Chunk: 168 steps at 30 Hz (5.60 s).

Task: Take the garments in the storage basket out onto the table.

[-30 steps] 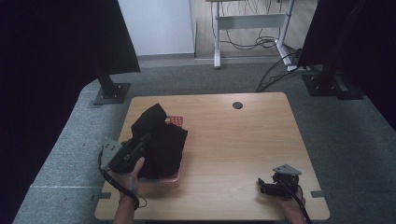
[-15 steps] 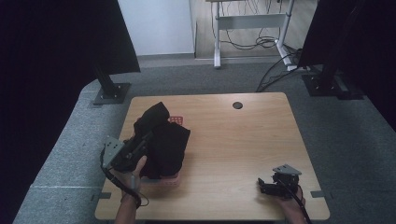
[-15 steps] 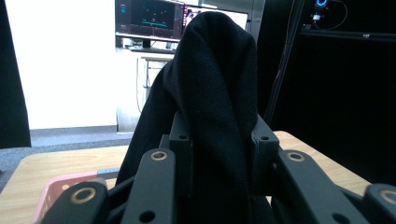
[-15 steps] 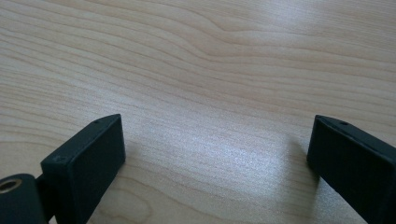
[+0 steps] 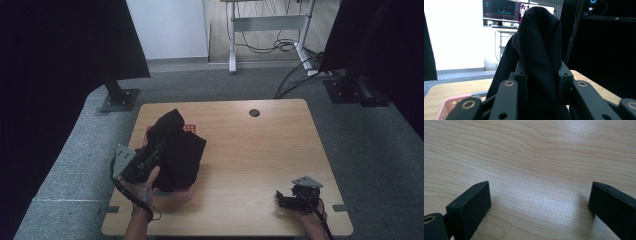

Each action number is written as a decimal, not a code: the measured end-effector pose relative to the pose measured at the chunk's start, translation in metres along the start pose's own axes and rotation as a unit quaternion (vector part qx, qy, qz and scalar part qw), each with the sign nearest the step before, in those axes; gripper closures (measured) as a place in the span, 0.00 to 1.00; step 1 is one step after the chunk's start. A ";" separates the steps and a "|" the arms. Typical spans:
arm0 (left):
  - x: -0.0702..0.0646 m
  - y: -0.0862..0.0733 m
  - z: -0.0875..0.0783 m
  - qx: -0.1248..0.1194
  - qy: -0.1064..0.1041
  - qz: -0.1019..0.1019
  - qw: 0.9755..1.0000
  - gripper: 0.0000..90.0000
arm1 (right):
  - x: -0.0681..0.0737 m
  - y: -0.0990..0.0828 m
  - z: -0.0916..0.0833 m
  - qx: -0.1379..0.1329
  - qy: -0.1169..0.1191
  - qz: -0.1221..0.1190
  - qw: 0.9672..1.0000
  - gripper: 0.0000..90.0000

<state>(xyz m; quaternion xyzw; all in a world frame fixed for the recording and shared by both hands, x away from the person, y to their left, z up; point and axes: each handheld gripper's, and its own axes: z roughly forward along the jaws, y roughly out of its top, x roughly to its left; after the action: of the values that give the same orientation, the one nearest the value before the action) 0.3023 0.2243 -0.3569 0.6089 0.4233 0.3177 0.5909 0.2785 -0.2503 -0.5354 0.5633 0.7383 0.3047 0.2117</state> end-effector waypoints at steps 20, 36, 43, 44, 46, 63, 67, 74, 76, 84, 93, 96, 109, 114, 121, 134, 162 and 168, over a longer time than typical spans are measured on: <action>-0.013 0.009 0.007 -0.003 -0.011 0.008 1.000 0.77 | 0.000 0.000 0.000 0.000 0.000 0.000 1.000 0.04; -0.022 0.011 0.014 0.000 -0.019 0.012 1.000 0.77 | 0.000 0.000 0.000 0.000 0.000 0.000 1.000 0.04; -0.026 0.012 0.016 0.001 -0.023 0.014 1.000 0.77 | 0.000 0.000 0.000 0.000 0.000 0.000 1.000 0.04; -0.026 0.012 0.016 0.001 -0.023 0.014 1.000 0.77 | 0.000 0.000 0.000 0.000 0.000 0.000 1.000 0.04; -0.027 0.013 0.017 0.001 -0.024 0.014 1.000 0.77 | 0.000 0.000 0.000 0.000 0.000 0.000 1.000 0.04; -0.041 0.014 0.026 0.006 -0.036 0.020 0.999 0.77 | 0.000 0.000 0.000 0.000 0.000 0.000 1.000 0.04; -0.045 0.014 0.028 0.007 -0.041 0.021 0.999 0.77 | 0.000 0.000 0.000 0.000 0.000 0.000 1.000 0.04; -0.051 0.014 0.031 0.009 -0.045 0.024 0.999 0.77 | 0.000 0.000 0.000 0.000 0.000 0.000 1.000 0.04; -0.053 0.014 0.032 0.010 -0.042 0.028 0.999 0.77 | 0.000 0.000 0.000 0.000 0.000 0.000 1.000 0.04; -0.061 0.013 0.035 0.013 -0.042 0.035 0.998 0.77 | 0.000 0.000 0.000 0.000 0.000 0.000 1.000 0.04; -0.067 0.010 0.040 0.015 -0.052 0.032 0.998 0.77 | 0.000 0.000 0.000 0.000 0.000 0.000 1.000 0.04; -0.069 0.010 0.041 0.016 -0.054 0.033 0.998 0.77 | 0.000 0.000 0.000 0.000 0.000 0.000 1.000 0.04; -0.075 0.006 0.047 0.021 -0.057 0.029 0.998 0.77 | 0.000 0.000 0.000 0.000 0.000 0.000 1.000 0.04; -0.080 0.005 0.049 0.022 -0.060 0.030 0.998 0.77 | 0.000 0.000 0.000 0.000 0.000 0.000 1.000 0.04; -0.085 0.002 0.053 0.026 -0.064 0.027 0.997 0.77 | 0.000 0.000 0.000 0.000 0.000 0.000 1.000 0.04; -0.095 -0.006 0.062 0.036 -0.068 0.022 0.997 0.77 | 0.000 0.000 0.000 0.000 0.000 0.000 1.000 0.04; -0.121 -0.027 0.083 0.070 -0.091 0.023 0.993 0.77 | 0.000 0.000 -0.001 0.000 0.002 -0.001 1.000 0.05; -0.123 -0.029 0.085 0.074 -0.093 0.022 0.993 0.77 | 0.000 0.000 -0.001 0.000 0.002 -0.001 1.000 0.05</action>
<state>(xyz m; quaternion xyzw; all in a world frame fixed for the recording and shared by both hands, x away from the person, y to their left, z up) 0.3199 0.0747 -0.3807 0.6867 0.3754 0.2408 0.5740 0.2778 -0.2509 -0.5353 0.5622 0.7390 0.3056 0.2107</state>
